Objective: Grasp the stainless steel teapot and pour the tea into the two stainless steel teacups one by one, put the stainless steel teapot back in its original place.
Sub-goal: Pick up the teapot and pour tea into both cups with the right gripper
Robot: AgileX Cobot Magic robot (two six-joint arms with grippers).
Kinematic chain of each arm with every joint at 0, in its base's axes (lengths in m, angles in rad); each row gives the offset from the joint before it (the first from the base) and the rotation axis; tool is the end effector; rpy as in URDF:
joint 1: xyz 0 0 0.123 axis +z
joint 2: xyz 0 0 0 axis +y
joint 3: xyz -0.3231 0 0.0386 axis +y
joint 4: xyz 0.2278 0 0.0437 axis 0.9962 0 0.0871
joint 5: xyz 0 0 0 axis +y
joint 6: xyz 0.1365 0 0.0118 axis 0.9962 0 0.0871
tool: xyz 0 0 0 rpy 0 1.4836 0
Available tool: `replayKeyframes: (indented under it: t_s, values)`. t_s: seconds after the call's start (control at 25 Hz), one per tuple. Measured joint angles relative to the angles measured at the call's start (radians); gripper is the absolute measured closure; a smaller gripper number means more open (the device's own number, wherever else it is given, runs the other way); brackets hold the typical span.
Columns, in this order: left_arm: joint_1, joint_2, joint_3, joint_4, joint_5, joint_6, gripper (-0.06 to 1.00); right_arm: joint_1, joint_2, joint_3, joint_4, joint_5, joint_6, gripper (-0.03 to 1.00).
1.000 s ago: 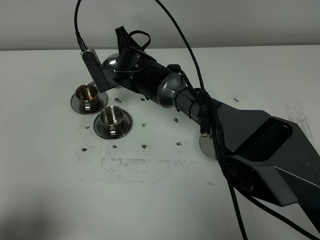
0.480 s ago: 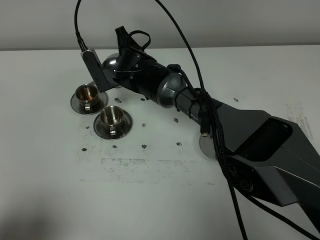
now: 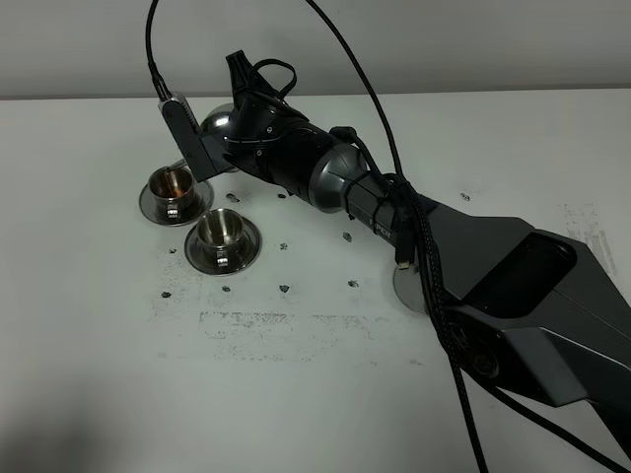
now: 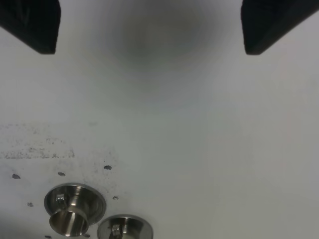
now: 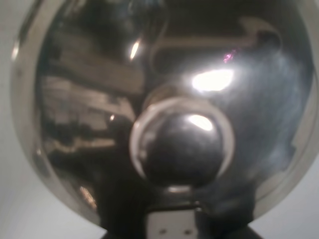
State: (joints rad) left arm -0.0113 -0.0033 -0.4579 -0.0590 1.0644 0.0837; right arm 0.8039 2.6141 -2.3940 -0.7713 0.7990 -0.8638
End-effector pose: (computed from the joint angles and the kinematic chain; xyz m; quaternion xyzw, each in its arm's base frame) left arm -0.0198 -0.0068 0.2335 0.0416 0.8627 -0.0113 0.5038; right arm 0.4766 0.3958 0.1627 -0.7619 0.4694 -0.3469 0.2807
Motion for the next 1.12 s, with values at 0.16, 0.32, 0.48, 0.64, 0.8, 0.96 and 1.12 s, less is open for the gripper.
replayKeyframes:
  t_s: [0.16, 0.32, 0.48, 0.64, 0.8, 0.96, 1.12]
  values:
    - [0.0, 0.0, 0.0, 0.0, 0.0, 0.0, 0.22, 0.0, 0.0, 0.0, -0.004, 0.0, 0.0, 0.79]
    - [0.0, 0.0, 0.0, 0.0, 0.0, 0.0, 0.22, 0.0, 0.0, 0.0, -0.006, 0.0, 0.0, 0.79]
    - [0.0, 0.0, 0.0, 0.0, 0.0, 0.0, 0.22, 0.0, 0.0, 0.0, -0.006, 0.0, 0.0, 0.79]
    - [0.0, 0.0, 0.0, 0.0, 0.0, 0.0, 0.22, 0.0, 0.0, 0.0, -0.006, 0.0, 0.0, 0.79]
    - [0.0, 0.0, 0.0, 0.0, 0.0, 0.0, 0.22, 0.0, 0.0, 0.0, -0.006, 0.0, 0.0, 0.79]
    - [0.0, 0.0, 0.0, 0.0, 0.0, 0.0, 0.22, 0.0, 0.0, 0.0, -0.014, 0.0, -0.001, 0.79]
    - [0.0, 0.0, 0.0, 0.0, 0.0, 0.0, 0.22, 0.0, 0.0, 0.0, -0.028, 0.0, -0.003, 0.79]
